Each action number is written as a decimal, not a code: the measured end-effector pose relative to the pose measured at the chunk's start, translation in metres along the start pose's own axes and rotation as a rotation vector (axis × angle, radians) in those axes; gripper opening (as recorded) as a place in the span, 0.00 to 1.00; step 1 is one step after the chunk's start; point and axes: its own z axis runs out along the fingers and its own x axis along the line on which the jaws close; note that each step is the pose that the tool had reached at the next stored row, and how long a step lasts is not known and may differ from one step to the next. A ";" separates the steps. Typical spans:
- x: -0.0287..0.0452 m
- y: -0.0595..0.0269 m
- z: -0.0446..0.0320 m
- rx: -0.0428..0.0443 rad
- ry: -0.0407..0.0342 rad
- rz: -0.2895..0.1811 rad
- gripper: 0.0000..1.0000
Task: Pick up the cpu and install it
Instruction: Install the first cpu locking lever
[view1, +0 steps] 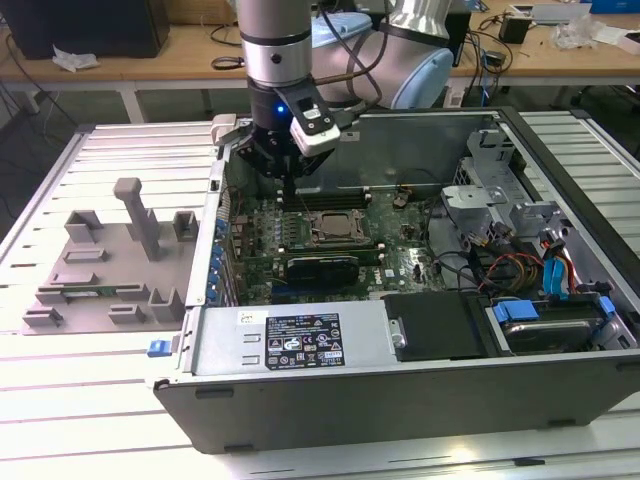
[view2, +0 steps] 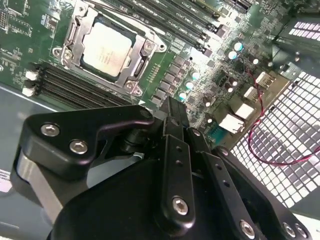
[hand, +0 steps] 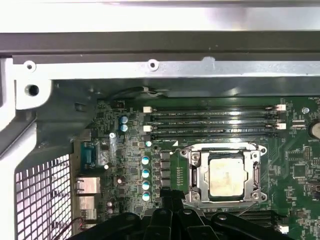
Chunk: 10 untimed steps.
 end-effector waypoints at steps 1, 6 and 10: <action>0.0001 0.0000 0.0001 -0.0152 0.0004 0.000 0.11; 0.0037 -0.0006 0.0026 -0.0797 0.0016 0.001 0.11; 0.0084 -0.0010 0.0068 -0.1018 0.0025 0.000 0.11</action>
